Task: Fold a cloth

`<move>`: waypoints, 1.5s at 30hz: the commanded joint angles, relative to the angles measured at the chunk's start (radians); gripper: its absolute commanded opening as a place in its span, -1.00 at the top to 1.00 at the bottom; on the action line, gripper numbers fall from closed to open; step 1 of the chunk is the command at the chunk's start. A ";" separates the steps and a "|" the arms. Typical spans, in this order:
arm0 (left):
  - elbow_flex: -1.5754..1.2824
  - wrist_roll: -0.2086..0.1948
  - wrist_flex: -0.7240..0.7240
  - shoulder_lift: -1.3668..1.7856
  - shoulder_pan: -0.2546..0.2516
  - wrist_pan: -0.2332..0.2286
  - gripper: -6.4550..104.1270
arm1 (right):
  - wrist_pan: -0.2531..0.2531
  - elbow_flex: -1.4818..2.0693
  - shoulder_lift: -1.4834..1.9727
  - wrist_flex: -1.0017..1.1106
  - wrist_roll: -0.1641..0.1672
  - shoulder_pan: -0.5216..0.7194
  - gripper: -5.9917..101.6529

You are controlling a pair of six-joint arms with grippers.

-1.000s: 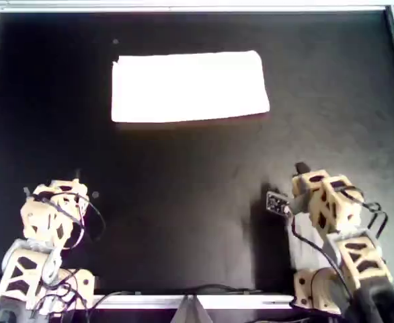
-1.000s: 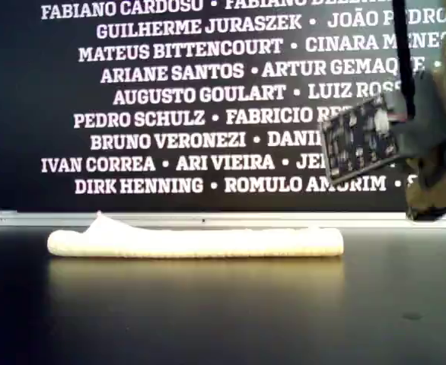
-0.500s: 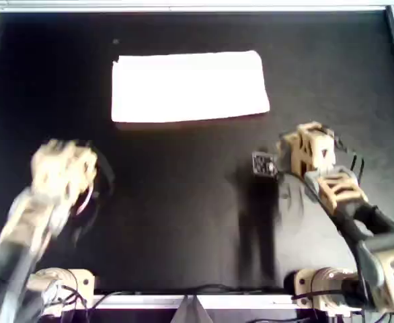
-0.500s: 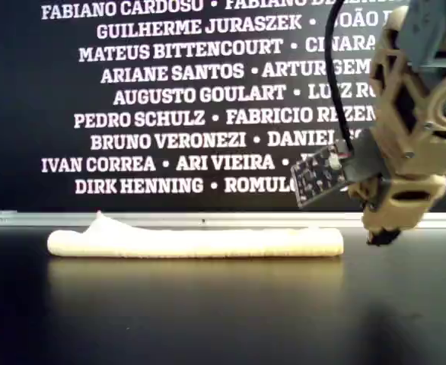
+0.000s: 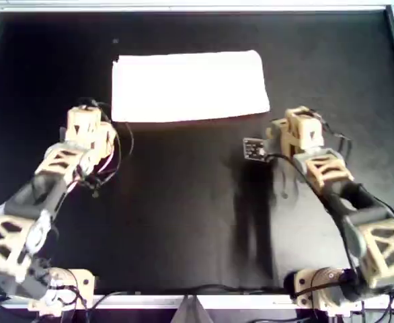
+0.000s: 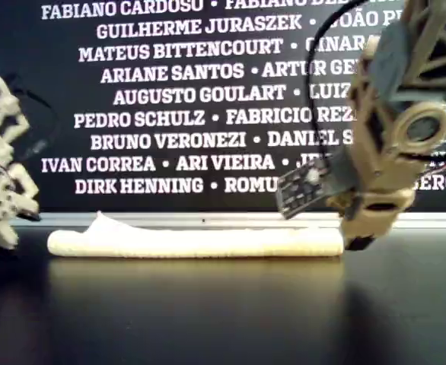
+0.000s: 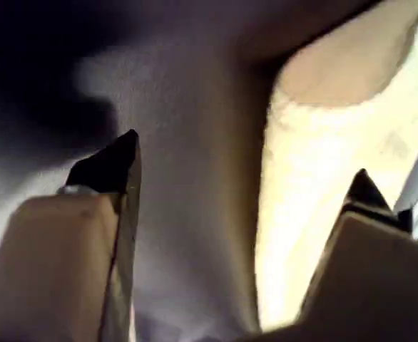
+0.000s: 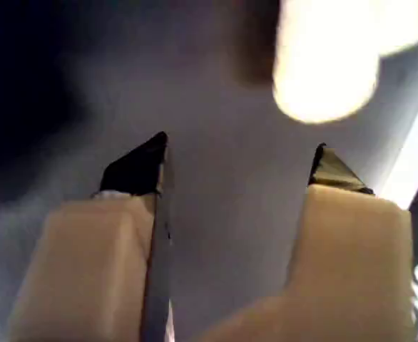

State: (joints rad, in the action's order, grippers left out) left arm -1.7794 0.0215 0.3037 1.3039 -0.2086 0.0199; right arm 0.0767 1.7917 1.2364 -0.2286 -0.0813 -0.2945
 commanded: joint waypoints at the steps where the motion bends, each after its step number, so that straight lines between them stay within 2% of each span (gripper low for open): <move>1: 0.141 0.002 -0.023 -0.044 -0.026 -0.002 -0.92 | 0.000 -0.129 -0.054 0.046 0.003 -0.014 -0.55; 20: 0.474 0.003 -0.023 -0.336 -0.025 -0.003 -0.92 | -0.002 -0.655 -0.431 0.046 0.005 -0.015 -0.55; 26: 0.535 0.003 -0.021 -0.400 -0.026 -0.003 -0.92 | -0.002 -0.699 -0.465 0.046 0.005 -0.015 -0.52; 29: 0.538 0.003 -0.021 -0.413 -0.026 -0.003 -0.92 | -0.002 -0.701 -0.465 0.046 0.005 -0.014 -0.36; 33: 0.535 0.003 -0.015 -0.413 -0.026 -0.017 -0.88 | -0.002 -0.701 -0.465 0.046 0.005 -0.009 0.08; 35: 0.531 0.003 -0.015 -0.407 -0.026 -0.017 -0.75 | -0.002 -0.701 -0.457 0.046 0.003 -0.008 0.37; 36: 0.529 0.003 -0.015 -0.405 -0.026 -0.017 -0.66 | -0.002 -0.701 -0.451 0.046 -0.011 -0.006 0.52; 38: 0.531 0.003 -0.017 -0.403 -0.025 -0.005 -0.40 | -0.002 -0.701 -0.436 0.046 -0.011 -0.006 0.80; 40: 0.535 0.003 -0.018 -0.397 -0.025 -0.002 -0.09 | -0.002 -0.703 -0.433 0.046 -0.012 -0.005 0.97; 45: 0.540 -0.011 -0.023 -0.393 -0.026 0.000 0.78 | -0.002 -0.696 -0.433 0.046 -0.012 -0.005 0.85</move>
State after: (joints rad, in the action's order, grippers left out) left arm -1.2594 0.0230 0.2930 0.8897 -0.2132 0.0107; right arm 0.0813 1.1658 0.7470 -0.2224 -0.0890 -0.3083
